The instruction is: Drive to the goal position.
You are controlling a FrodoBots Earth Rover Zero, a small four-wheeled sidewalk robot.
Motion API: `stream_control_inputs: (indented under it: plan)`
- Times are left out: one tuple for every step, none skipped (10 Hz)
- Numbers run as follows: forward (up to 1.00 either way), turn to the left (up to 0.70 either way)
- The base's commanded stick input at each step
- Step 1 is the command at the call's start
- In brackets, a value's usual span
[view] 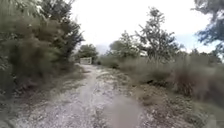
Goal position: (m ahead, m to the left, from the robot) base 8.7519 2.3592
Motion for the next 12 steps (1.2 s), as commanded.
stream_control_inputs:
  plan:
    - [0.50, 0.00]
    - [0.50, 0.00]
    - [0.50, 0.00]
    - [0.50, 0.31]
    - [0.50, 0.50]
    - [0.50, 0.22]
    - [0.50, 0.00]
    - [0.50, 0.00]
    - [0.50, 0.00]
    - [0.50, 0.00]
    - [0.50, 0.00]
    - [0.50, 0.00]
